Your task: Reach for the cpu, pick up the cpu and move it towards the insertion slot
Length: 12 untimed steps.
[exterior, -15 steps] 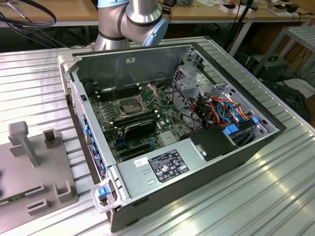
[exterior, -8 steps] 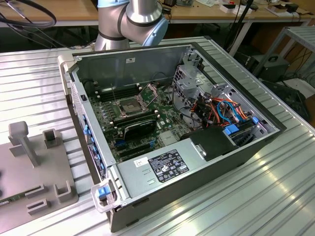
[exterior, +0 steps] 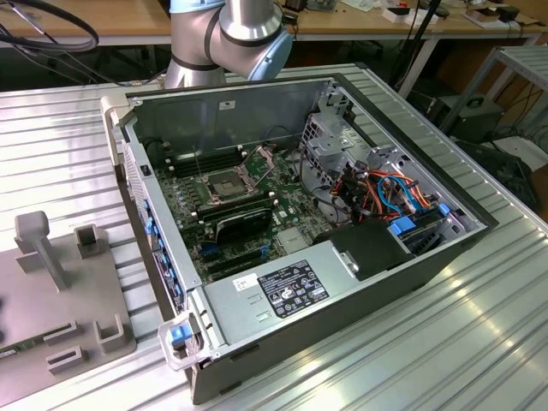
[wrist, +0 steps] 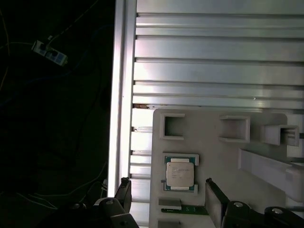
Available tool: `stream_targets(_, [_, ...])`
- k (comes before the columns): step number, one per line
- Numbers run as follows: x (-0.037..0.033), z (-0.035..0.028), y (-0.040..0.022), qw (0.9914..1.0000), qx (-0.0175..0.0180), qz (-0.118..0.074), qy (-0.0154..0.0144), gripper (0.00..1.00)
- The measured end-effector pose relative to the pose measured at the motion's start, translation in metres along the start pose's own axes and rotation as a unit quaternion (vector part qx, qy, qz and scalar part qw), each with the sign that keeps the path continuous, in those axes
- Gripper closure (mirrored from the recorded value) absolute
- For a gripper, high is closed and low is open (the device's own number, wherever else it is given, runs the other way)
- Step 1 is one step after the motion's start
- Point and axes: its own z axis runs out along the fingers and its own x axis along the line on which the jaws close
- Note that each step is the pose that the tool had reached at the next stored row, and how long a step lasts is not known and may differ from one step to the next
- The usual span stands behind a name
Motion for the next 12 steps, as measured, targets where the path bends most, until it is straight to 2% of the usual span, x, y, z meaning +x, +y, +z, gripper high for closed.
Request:
stream_targets(7, [-0.0001, 0.0011, 0.0000, 1.00000, -0.0001, 0.000, -0.0003, 0.28])
stream_targets(12, [-0.0003, 0.0105, -0.0015, 1.00000, 0.0000, 0.000, -0.0005, 0.28])
